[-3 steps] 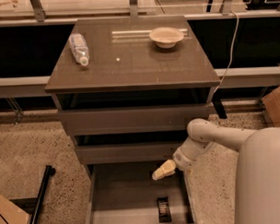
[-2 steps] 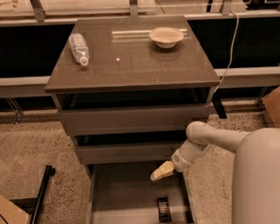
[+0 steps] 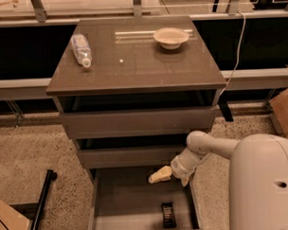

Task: Pick rxbar chocolate from bottom drawer and place on counter

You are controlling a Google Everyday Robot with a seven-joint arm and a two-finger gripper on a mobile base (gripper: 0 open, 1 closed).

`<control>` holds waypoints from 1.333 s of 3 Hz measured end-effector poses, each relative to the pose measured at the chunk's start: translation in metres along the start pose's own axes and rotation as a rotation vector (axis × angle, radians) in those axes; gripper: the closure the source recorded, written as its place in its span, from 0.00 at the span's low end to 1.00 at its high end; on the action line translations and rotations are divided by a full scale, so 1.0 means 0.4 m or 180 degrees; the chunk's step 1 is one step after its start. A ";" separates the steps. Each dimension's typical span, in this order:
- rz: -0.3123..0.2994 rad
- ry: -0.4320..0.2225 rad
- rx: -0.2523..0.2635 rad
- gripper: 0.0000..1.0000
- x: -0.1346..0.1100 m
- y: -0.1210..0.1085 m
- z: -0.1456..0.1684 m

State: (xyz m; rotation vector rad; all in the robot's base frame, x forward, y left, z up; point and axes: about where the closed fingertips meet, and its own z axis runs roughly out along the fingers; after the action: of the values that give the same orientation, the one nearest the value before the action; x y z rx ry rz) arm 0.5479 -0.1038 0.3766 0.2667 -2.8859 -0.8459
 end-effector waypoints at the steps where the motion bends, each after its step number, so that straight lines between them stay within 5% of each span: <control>1: 0.0295 -0.0116 -0.0056 0.00 -0.030 -0.046 0.048; 2: 0.0326 -0.0122 -0.0063 0.00 -0.032 -0.051 0.056; 3: 0.0278 -0.0077 0.0116 0.00 -0.015 -0.070 0.065; 4: 0.0344 -0.0070 0.0210 0.00 0.010 -0.139 0.071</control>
Offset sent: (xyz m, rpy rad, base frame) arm 0.0110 -0.0028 -0.0269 0.0066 0.0220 -0.0984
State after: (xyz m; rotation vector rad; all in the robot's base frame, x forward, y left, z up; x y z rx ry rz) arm 0.5468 -0.1359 0.3227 0.1069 -2.9215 -0.7411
